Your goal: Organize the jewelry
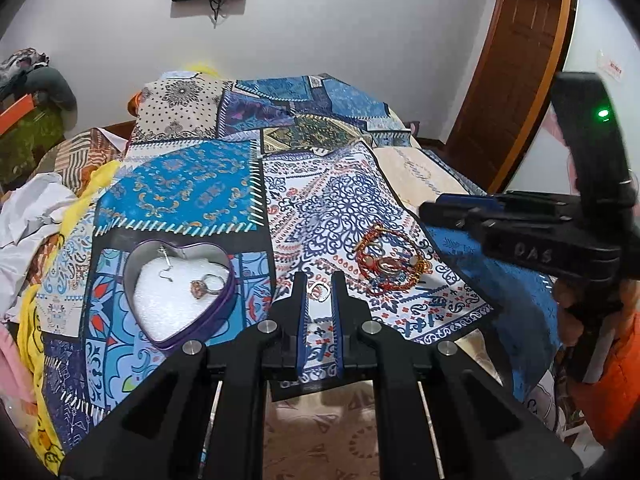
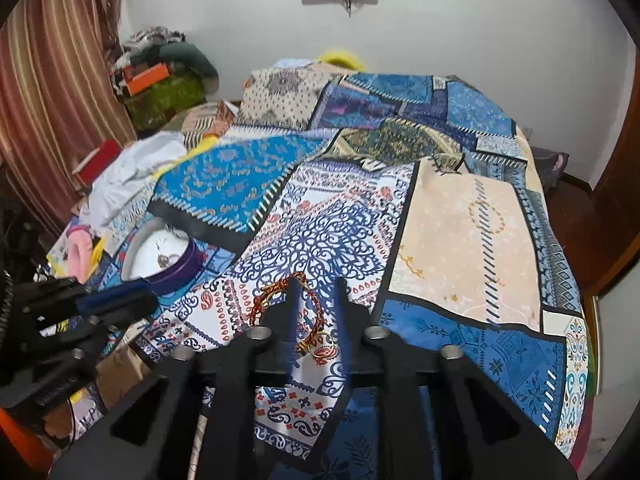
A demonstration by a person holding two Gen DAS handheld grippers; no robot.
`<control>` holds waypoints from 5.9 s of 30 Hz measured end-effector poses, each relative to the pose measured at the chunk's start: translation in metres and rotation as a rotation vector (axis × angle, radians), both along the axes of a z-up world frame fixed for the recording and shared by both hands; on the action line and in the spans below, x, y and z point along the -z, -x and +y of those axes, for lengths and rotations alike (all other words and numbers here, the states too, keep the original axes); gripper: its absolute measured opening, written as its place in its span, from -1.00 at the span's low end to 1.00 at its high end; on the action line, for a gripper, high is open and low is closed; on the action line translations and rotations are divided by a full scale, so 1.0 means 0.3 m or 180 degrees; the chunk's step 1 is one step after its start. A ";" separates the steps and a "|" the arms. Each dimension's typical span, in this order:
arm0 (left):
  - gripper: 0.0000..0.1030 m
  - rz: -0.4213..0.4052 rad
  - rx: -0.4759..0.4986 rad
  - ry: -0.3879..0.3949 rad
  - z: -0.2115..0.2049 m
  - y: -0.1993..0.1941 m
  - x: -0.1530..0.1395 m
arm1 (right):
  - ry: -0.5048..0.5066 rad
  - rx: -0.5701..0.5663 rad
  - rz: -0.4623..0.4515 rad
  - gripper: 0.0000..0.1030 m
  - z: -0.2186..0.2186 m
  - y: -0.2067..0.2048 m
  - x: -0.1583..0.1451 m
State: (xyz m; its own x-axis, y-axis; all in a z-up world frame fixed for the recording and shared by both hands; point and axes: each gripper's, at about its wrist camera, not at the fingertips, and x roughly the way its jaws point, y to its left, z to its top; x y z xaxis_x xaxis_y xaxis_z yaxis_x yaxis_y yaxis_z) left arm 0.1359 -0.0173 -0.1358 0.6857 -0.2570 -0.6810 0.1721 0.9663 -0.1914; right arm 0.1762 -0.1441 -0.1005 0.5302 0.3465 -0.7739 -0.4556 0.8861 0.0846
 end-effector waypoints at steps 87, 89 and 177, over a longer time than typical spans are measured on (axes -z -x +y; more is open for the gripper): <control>-0.81 -0.0272 -0.0307 -0.0029 0.141 0.134 -0.113 | -0.0471 -0.0125 0.0031 -0.88 0.061 0.015 -0.152; -0.81 -0.0301 -0.0335 -0.0050 0.153 0.140 -0.122 | -0.0505 -0.0139 0.0005 -0.88 0.073 0.019 -0.162; 0.09 -0.0273 -0.0424 -0.0080 0.175 0.039 -0.159 | -0.0249 -0.0052 -0.0071 -0.36 0.133 0.063 -0.121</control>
